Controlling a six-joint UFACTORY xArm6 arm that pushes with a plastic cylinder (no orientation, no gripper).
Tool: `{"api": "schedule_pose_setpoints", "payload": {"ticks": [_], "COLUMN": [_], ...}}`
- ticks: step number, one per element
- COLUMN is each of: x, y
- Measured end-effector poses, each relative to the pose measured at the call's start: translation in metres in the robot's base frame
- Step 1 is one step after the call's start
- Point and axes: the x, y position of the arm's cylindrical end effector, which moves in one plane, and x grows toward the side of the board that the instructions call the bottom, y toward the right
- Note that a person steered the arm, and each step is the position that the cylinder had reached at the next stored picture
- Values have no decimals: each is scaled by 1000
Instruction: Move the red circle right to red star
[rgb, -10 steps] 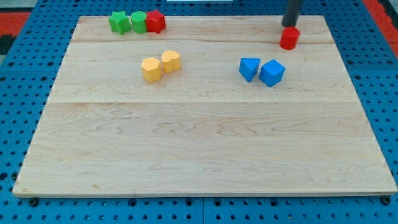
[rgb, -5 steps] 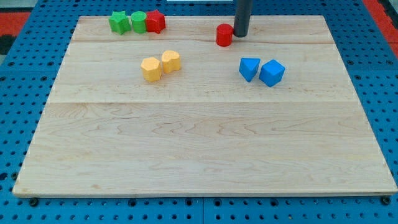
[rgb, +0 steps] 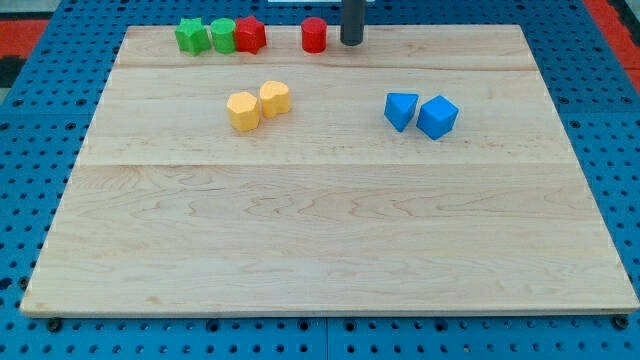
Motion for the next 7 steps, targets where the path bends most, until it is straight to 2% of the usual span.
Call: {"api": "schedule_pose_setpoints", "payload": {"ticks": [2,5,6,7], "x": [-5,-5,-21,-22], "y": [10,-48,-37,-56]}}
